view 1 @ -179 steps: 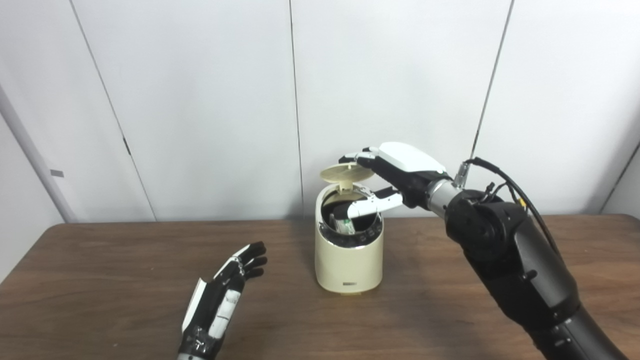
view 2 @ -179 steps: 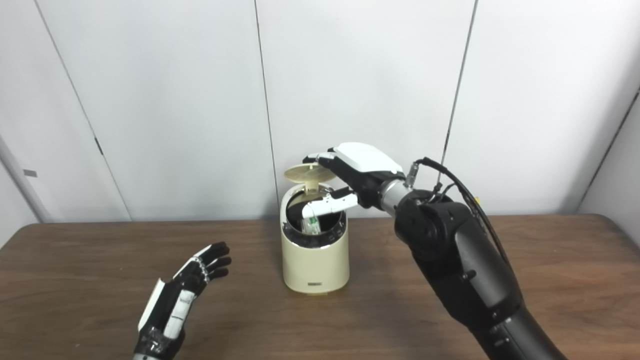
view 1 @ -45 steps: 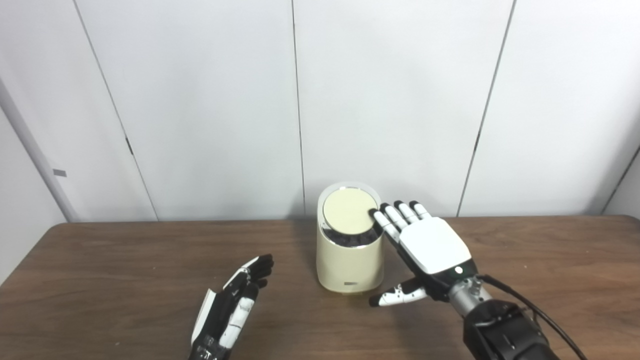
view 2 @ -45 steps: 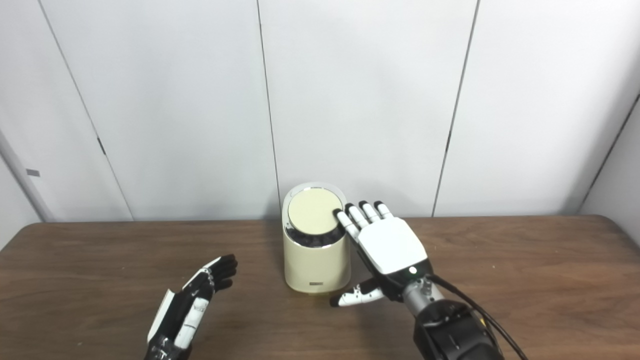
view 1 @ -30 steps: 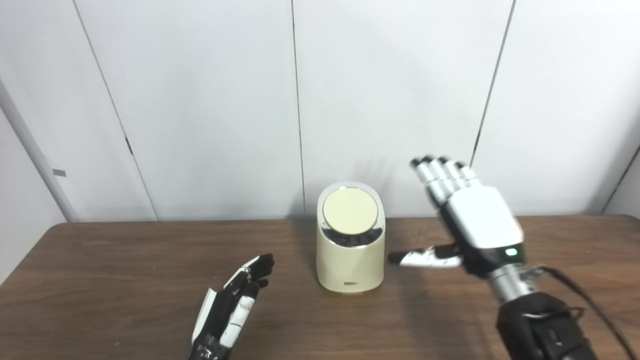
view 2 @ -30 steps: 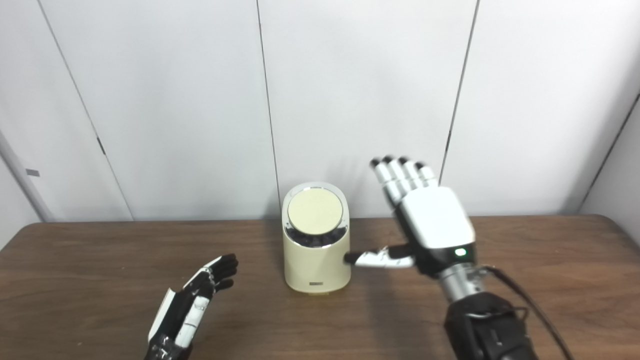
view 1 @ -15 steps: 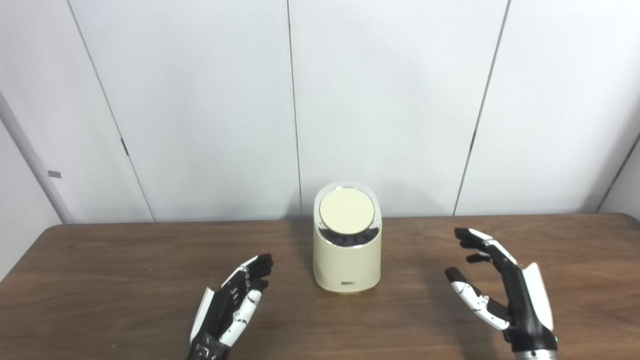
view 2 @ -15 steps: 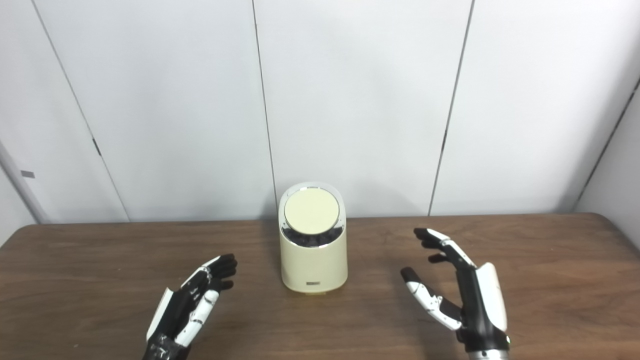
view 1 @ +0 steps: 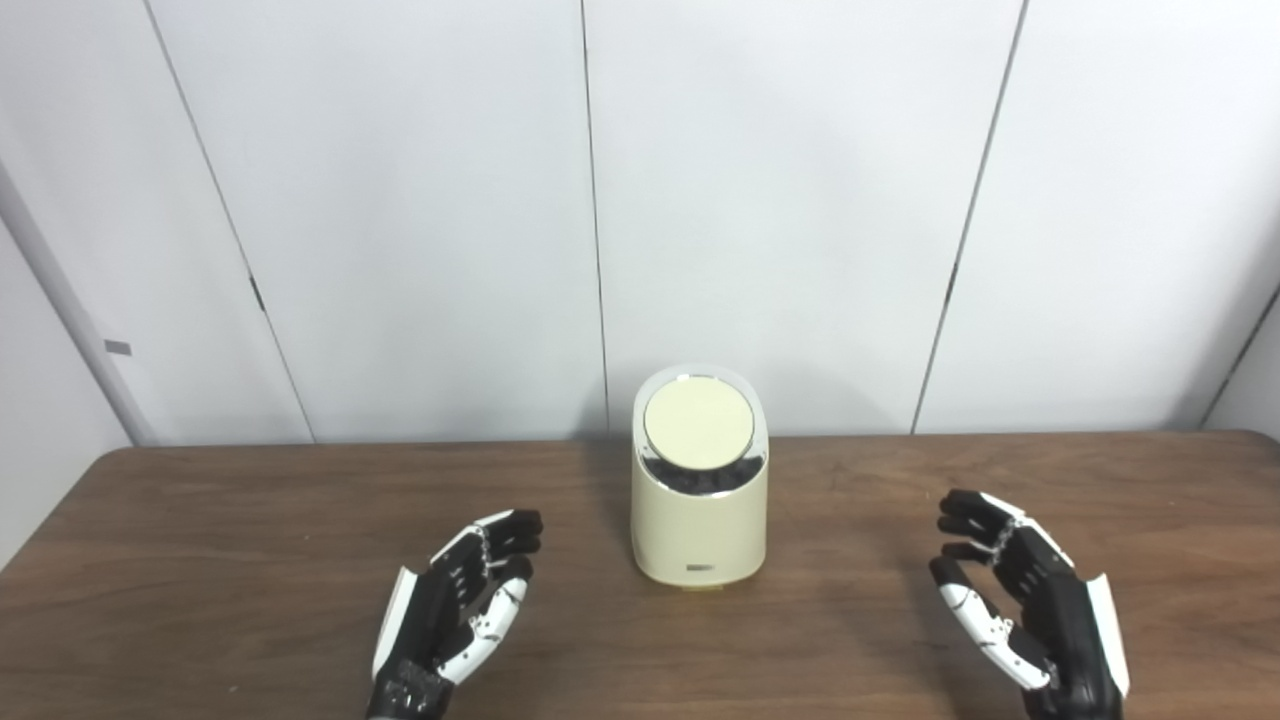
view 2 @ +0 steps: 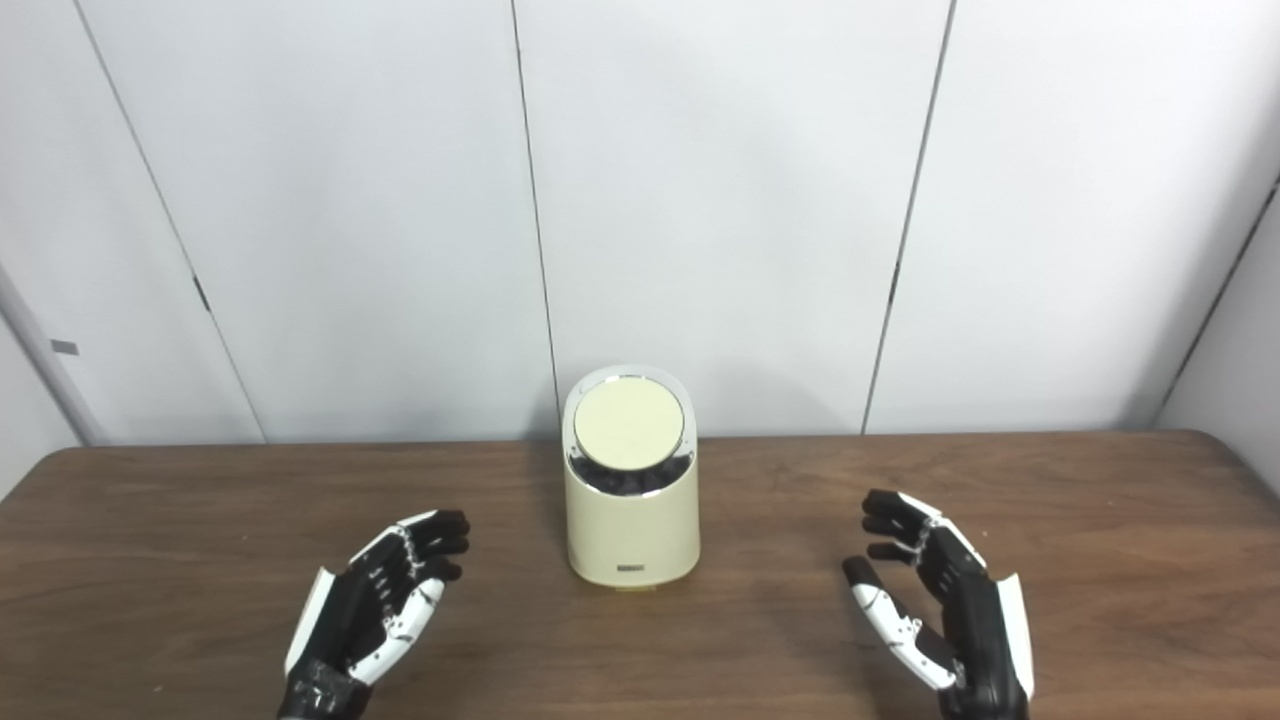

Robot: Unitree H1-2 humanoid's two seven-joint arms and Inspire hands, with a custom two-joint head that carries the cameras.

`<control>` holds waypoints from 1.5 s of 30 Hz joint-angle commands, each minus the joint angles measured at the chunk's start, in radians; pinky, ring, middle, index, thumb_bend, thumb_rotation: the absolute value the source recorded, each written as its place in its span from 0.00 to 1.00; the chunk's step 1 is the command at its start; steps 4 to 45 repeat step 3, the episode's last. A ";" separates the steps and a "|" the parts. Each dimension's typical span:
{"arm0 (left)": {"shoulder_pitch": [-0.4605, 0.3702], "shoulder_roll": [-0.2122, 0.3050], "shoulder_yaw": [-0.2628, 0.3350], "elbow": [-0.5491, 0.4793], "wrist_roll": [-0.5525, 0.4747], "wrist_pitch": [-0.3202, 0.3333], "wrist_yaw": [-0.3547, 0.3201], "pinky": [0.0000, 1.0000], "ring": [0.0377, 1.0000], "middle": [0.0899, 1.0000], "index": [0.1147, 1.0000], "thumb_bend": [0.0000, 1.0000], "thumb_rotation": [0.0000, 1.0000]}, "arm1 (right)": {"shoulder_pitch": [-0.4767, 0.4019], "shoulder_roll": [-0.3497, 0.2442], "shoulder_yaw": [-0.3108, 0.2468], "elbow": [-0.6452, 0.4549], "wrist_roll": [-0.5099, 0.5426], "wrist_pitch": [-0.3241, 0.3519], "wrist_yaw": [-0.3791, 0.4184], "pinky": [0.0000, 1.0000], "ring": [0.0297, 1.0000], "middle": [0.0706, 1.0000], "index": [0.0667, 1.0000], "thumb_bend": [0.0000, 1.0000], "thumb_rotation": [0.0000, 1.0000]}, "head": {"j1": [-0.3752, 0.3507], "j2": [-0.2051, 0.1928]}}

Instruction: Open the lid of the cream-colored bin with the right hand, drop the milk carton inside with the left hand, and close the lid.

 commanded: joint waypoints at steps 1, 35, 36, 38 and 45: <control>-0.009 0.001 0.006 0.014 0.006 -0.045 0.019 0.65 0.72 0.72 0.71 0.21 0.34 | 0.010 0.018 -0.004 -0.001 0.023 0.004 0.010 0.65 0.71 0.71 0.69 0.26 0.28 | -0.001 0.001; -0.009 0.002 0.008 0.021 0.006 -0.049 0.023 0.64 0.71 0.71 0.70 0.21 0.30 | 0.008 0.022 -0.008 0.016 0.031 0.001 0.015 0.66 0.71 0.71 0.69 0.27 0.25 | 0.000 0.001; -0.009 0.002 0.008 0.021 0.006 -0.049 0.023 0.64 0.71 0.71 0.70 0.21 0.30 | 0.008 0.022 -0.008 0.016 0.031 0.001 0.015 0.66 0.71 0.71 0.69 0.27 0.25 | 0.000 0.001; -0.009 0.002 0.008 0.021 0.006 -0.049 0.023 0.64 0.71 0.71 0.70 0.21 0.30 | 0.008 0.022 -0.008 0.016 0.031 0.001 0.015 0.66 0.71 0.71 0.69 0.27 0.25 | 0.000 0.001; -0.009 0.002 0.008 0.021 0.006 -0.049 0.023 0.64 0.71 0.71 0.70 0.21 0.30 | 0.008 0.022 -0.008 0.016 0.031 0.001 0.015 0.66 0.71 0.71 0.69 0.27 0.25 | 0.000 0.001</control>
